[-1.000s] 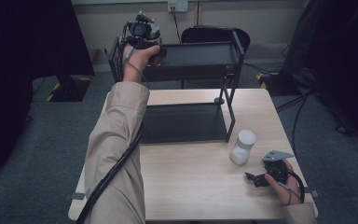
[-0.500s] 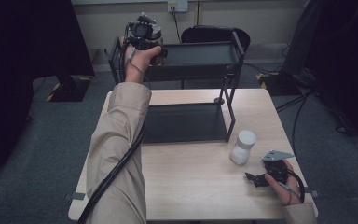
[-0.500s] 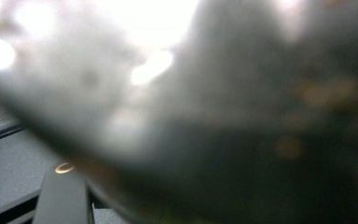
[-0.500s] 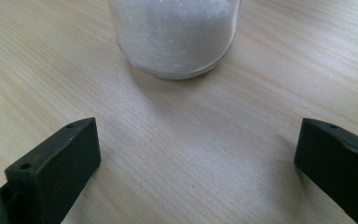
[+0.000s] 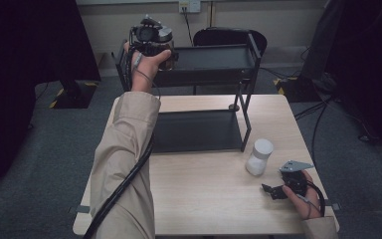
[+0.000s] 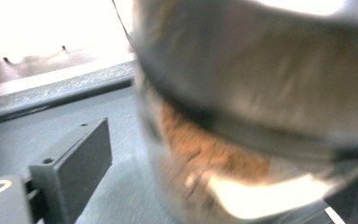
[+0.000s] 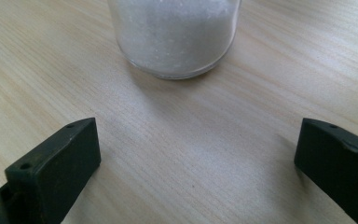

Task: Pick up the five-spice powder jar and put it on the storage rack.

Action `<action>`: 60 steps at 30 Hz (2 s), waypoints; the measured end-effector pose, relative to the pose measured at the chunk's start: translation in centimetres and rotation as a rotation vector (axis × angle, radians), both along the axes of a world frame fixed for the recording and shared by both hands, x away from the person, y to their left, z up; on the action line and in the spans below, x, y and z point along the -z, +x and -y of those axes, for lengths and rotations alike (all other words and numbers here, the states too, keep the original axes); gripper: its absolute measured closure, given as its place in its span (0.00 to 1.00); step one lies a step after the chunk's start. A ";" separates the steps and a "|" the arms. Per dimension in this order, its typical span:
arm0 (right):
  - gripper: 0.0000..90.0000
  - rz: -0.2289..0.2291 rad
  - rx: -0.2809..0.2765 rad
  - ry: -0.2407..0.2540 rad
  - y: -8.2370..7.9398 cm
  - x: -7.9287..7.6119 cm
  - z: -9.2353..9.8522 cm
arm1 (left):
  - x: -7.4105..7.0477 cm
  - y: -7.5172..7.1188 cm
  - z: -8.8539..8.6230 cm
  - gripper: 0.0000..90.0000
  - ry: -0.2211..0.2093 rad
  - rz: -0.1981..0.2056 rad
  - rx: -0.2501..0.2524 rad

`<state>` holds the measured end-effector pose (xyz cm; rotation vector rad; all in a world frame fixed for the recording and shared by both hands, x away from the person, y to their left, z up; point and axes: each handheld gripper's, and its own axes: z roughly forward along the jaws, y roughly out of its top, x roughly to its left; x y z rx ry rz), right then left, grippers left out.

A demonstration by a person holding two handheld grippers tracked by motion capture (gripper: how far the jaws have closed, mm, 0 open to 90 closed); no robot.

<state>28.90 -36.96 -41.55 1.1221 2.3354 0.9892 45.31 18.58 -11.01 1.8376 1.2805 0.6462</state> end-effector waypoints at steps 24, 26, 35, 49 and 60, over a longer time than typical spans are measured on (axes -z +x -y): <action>0.00 0.000 0.003 0.001 -0.1 0.0 -0.1 | 2.8 -4.9 -2.7 0.02 -0.102 0.047 0.059; 0.00 0.000 0.003 0.001 -0.1 0.0 -0.1 | 3.6 -5.4 -2.6 0.02 -0.096 0.073 0.065; 0.00 0.000 0.003 0.001 -0.1 0.0 -0.1 | 4.8 -6.9 -2.7 0.02 -0.127 0.109 0.096; 0.00 0.000 0.003 0.002 -0.1 0.0 -0.1 | 8.6 -7.6 -2.5 0.02 -0.157 0.088 0.179; 0.00 0.000 0.003 0.001 -0.1 0.0 -0.1 | 11.7 -7.6 -2.4 0.02 -0.177 0.057 0.205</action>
